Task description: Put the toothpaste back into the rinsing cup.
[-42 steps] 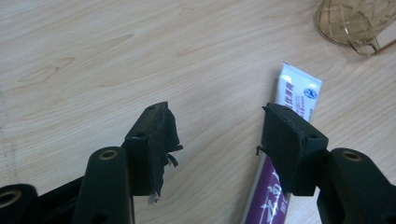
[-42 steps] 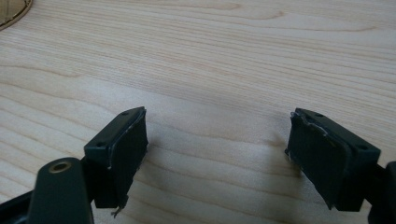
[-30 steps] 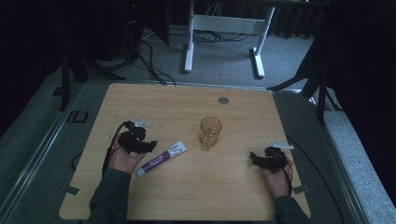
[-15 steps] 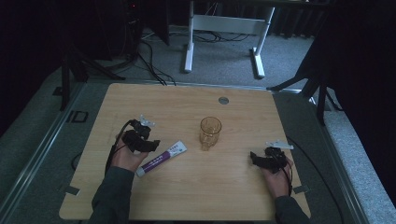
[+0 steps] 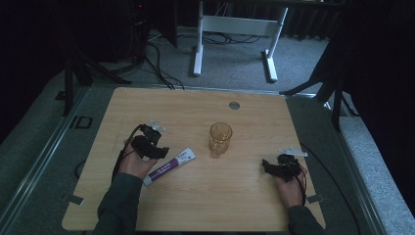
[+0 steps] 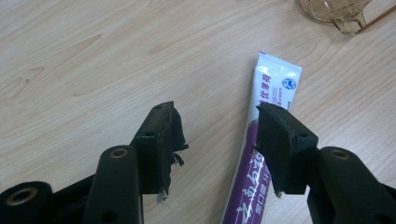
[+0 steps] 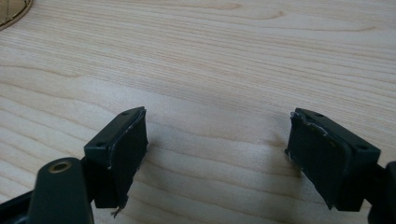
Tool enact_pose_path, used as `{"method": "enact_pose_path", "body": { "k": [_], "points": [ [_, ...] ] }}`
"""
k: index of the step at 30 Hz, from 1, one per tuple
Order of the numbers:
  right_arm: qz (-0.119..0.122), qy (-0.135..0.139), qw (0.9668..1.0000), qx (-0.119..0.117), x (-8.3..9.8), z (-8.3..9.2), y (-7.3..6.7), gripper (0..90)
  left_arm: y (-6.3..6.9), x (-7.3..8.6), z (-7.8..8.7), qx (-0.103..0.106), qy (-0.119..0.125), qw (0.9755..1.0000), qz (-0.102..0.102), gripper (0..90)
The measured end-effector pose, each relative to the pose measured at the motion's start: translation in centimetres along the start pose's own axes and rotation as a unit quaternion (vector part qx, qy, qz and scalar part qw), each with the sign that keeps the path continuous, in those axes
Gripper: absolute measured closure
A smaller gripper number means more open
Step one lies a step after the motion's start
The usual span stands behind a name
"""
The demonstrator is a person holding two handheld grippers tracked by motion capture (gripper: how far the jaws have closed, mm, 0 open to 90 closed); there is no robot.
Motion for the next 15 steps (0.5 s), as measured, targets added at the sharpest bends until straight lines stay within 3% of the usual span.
{"method": "enact_pose_path", "body": {
  "k": [15],
  "points": [
    [0.0, 0.0, 1.0, 0.0, 0.0, 0.0, 0.0, 19.8, 0.81, -0.34, -0.63, -0.001, -0.024, 0.9995, -0.02, 51.4]
  ]
}}
Point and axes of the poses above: each handheld gripper's, and its own axes: z roughly backward along the jaws, x roughly out of its underside, y roughly to its right, the point moved 2 cm from there along -z, roughly forward along the jaws, and after that the axes turned 5 degrees about -x, right-handed, at the moved point
